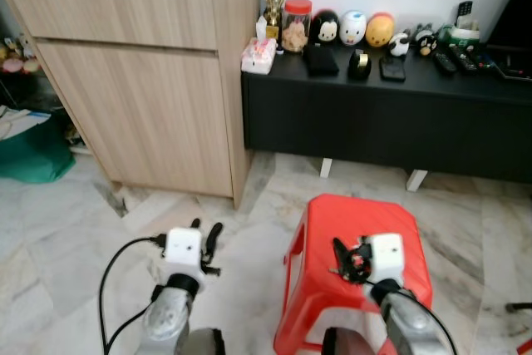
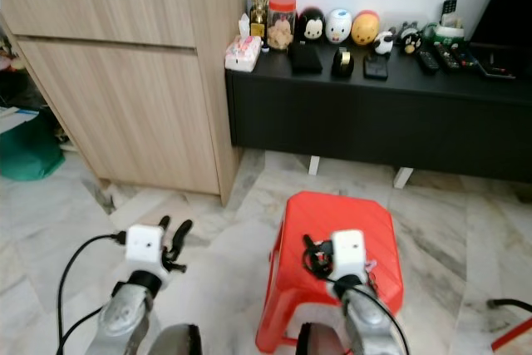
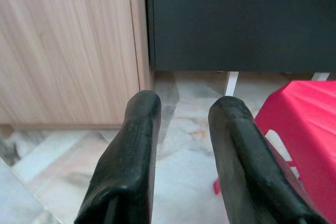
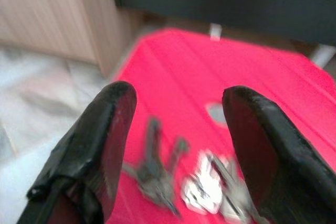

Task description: Hang keys on a hook

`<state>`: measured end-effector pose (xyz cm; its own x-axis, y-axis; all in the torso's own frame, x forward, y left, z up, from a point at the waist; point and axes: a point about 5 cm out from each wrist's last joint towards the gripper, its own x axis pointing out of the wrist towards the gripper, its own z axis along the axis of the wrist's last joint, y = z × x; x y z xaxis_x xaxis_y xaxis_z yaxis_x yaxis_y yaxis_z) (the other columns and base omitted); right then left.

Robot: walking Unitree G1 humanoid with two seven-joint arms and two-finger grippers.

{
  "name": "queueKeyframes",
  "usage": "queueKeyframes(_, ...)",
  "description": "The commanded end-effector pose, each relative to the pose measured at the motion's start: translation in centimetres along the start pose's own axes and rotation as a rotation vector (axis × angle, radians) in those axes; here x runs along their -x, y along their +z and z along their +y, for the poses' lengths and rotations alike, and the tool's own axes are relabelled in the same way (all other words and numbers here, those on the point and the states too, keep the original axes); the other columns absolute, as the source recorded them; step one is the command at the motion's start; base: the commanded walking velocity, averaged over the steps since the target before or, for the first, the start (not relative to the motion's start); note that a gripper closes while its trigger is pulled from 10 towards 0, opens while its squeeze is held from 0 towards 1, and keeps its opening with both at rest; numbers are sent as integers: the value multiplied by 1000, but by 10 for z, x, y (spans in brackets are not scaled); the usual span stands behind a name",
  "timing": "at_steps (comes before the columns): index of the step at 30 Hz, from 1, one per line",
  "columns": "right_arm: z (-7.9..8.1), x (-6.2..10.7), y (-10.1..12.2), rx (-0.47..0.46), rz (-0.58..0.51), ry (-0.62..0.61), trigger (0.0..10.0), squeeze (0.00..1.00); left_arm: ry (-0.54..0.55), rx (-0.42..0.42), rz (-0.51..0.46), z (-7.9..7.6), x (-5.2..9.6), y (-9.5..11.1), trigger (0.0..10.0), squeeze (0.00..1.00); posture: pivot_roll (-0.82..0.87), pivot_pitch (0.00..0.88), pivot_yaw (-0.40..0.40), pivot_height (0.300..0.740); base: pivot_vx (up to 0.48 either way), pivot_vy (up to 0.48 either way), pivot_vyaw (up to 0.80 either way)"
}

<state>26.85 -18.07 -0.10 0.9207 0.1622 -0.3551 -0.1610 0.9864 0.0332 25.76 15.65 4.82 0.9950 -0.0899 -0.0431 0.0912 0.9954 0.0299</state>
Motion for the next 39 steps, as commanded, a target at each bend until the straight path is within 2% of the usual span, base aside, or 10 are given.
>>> queueKeyframes(1, -9, -1, -1, 2, 35, -21, 10000, 0, 25, 34, 12, 2, -1, -1, 10000, 0, -47, 0, -51, 592, 0, 0, 0)
queueKeyframes(2, -9, -1, -1, 2, 35, -21, 10000, 0, 25, 34, 12, 2, -1, -1, 10000, 0, -47, 0, -51, 592, 0, 0, 0)
queueKeyframes(3, -13, -2, -1, 16, 65, -18, 10000, 1000, 20, 29, 11, 2, -2, -1, 10000, 0, -48, 0, -49, 592, 0, 0, 0)
queueKeyframes(7, -17, -6, 0, 27, 117, 15, 10000, 953, 19, 29, 7, 3, -3, 0, 10000, 0, -46, 0, -46, 592, 0, 0, 0)
queueKeyframes(8, -19, -7, 0, 27, 132, 21, 10000, 129, 19, 29, 6, 3, -3, 1, 10000, 0, -44, 0, -45, 592, 0, 0, 0)
queueKeyframes(9, -20, -7, 1, 29, 141, 22, 10000, 0, 18, 28, 6, 3, -3, 1, 10000, 0, -42, 0, -45, 592, 0, 0, 0)
queueKeyframes(14, -24, -9, 1, 8, 180, 46, 10000, 0, 13, 22, 6, 4, -3, 1, 10000, 0, -37, 0, -39, 592, 0, 0, 0)
queueKeyframes(21, -13, -6, -8, 14, 254, 239, 10000, 0, 0, 8, 6, 5, -3, 2, 10000, 0, -32, 0, -29, 592, 0, 0, 0)
queueKeyframes(33, -28, 0, -17, 47, 344, 161, 10000, 0, -11, 2, 5, 4, -4, 3, 10000, 0, -29, 0, -24, 592, 0, 0, 0)
queueKeyframes(39, -21, -3, -17, 48, 336, 172, 10000, 0, -13, 1, 4, 4, -4, 4, 10000, 0, -24, 0, -19, 592, 0, 0, 0)
